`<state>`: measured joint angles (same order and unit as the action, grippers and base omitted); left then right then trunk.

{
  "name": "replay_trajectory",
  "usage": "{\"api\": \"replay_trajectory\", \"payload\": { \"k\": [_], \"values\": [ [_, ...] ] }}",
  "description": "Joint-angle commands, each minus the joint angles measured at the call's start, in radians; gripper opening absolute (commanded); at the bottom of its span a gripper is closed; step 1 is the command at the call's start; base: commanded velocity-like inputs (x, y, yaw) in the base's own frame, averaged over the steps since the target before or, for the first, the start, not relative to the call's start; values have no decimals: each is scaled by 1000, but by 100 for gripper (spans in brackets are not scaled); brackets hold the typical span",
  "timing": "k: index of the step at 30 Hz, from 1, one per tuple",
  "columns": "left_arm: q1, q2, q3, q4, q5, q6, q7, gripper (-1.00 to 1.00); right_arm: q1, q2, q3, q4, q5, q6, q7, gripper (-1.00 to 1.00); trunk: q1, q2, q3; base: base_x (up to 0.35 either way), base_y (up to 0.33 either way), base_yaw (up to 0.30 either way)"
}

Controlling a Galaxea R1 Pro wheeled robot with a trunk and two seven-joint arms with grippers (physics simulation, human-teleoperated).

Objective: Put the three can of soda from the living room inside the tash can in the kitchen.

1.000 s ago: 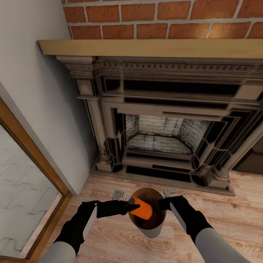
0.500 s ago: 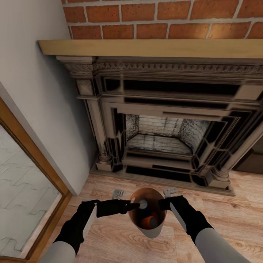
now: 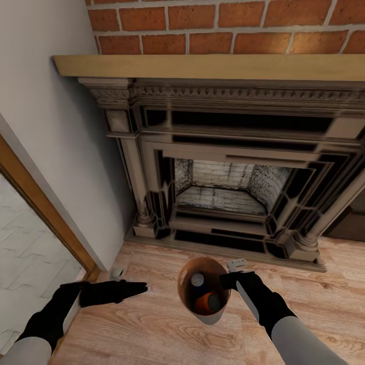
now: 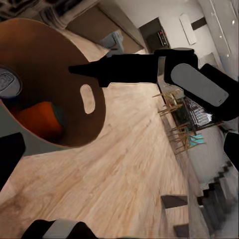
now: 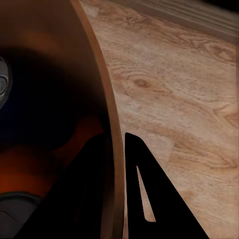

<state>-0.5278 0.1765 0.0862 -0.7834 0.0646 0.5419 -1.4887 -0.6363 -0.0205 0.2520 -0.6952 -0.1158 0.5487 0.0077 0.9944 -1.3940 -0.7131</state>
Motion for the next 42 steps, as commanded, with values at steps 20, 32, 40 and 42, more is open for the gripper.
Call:
{"api": "replay_trajectory", "payload": {
  "k": [20,32,40,42],
  "values": [
    [0,251,141,612,-2,-400,85,100,0,-1,0,-7,-11,-13,9,-100,0,0,0,0,0,0],
    [0,250,161,489,3,-446,20,100,0,-4,-1,-47,-15,-48,16,-100,0,0,0,0,0,0],
    [0,248,162,486,3,-447,18,100,0,-4,0,-49,-16,-50,17,-100,0,0,0,0,0,0],
    [0,248,162,486,3,-447,18,100,0,-3,1,-49,-16,-50,17,-100,0,0,0,0,0,0]
  ]
}}
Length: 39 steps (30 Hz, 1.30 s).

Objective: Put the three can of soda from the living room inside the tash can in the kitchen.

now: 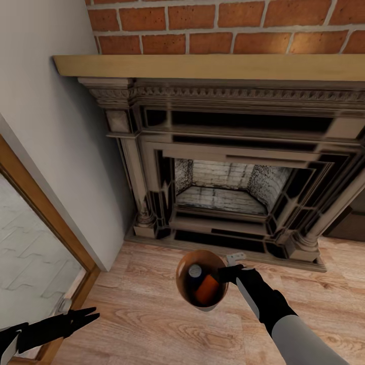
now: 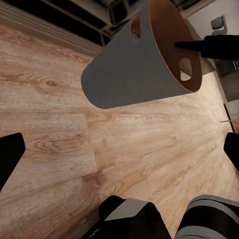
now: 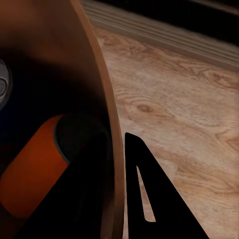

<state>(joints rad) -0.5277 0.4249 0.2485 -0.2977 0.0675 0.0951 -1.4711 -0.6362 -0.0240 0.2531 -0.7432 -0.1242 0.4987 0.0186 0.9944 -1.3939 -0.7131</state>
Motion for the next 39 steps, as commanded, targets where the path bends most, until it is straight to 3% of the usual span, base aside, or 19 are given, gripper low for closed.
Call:
{"api": "replay_trajectory", "payload": {
  "k": [1,13,22,31,39],
  "values": [
    [0,0,0,0,0,0,0,100,0,0,0,-1,-8,0,6,-100,0,0,0,0,0,0],
    [0,0,0,0,0,0,-3,100,0,0,1,-4,-9,0,14,-100,0,0,0,0,0,0],
    [0,1,0,-1,-1,-1,-1,100,0,-1,0,-4,-5,0,105,-100,0,0,0,0,0,0],
    [0,3,0,-1,-3,-2,1,100,0,-1,0,-4,-4,0,113,-100,0,0,0,0,0,0],
    [0,3,0,-1,-3,-2,2,100,0,-1,1,-4,-3,0,113,-100,31,-56,-25,0,0,0]
  ]
}}
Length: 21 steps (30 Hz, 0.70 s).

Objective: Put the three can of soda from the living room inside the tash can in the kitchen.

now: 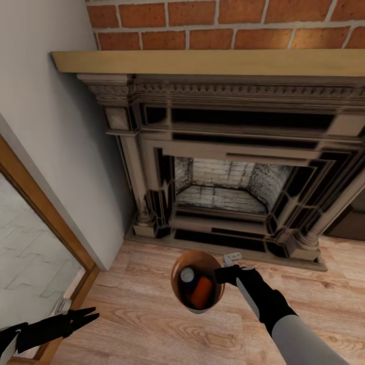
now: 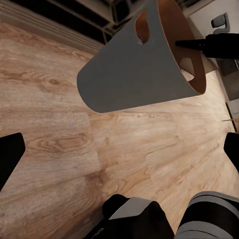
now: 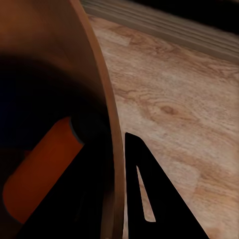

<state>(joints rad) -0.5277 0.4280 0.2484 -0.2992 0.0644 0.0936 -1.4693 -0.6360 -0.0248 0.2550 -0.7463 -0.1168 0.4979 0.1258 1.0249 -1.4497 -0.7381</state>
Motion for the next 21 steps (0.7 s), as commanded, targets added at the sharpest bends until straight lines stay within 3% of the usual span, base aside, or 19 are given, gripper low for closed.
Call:
{"api": "replay_trajectory", "payload": {
  "k": [1,21],
  "values": [
    [0,0,0,0,0,0,0,100,0,0,-1,-1,-11,1,6,-100,4,-7,-3,0,0,0],
    [0,0,-1,0,1,0,0,100,0,3,4,-1,-11,-65,6,-100,69,-126,-56,0,0,0]
  ]
}}
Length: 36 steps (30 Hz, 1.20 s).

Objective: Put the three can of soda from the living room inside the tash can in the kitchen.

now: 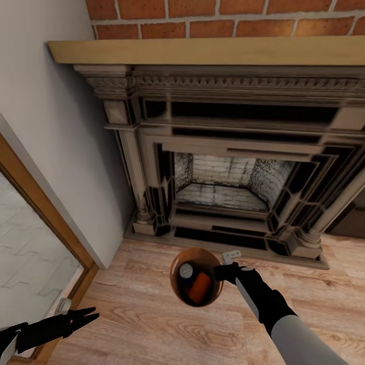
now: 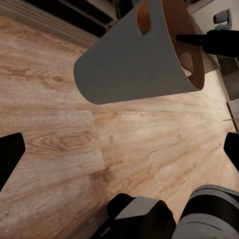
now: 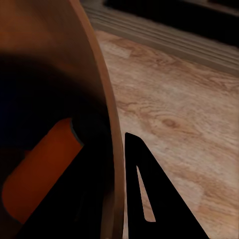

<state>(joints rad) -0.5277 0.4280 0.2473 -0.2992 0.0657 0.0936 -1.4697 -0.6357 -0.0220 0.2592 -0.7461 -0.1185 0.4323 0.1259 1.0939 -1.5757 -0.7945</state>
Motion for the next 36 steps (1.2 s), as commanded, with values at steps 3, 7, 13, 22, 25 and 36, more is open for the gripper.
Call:
{"api": "replay_trajectory", "payload": {
  "k": [3,7,13,22,25,36],
  "values": [
    [0,0,0,0,-1,0,0,100,0,0,0,-1,-9,0,6,-100,12,-21,-9,0,0,0],
    [0,0,0,0,-1,0,0,100,0,0,0,-1,-9,0,6,-100,27,-49,-22,0,0,0],
    [0,0,0,0,-1,0,0,100,0,1,0,-1,-9,0,6,-100,50,-91,-41,0,0,0],
    [0,0,0,0,0,0,0,100,0,2,0,-1,-9,0,6,-100,84,-154,-69,0,0,0],
    [0,0,0,0,0,0,0,100,0,2,0,-1,-9,0,6,-100,96,-175,-78,0,0,0],
    [0,0,0,0,0,0,0,100,1,2,1,-1,-9,0,6,-100,138,-252,-113,0,0,0]
  ]
}}
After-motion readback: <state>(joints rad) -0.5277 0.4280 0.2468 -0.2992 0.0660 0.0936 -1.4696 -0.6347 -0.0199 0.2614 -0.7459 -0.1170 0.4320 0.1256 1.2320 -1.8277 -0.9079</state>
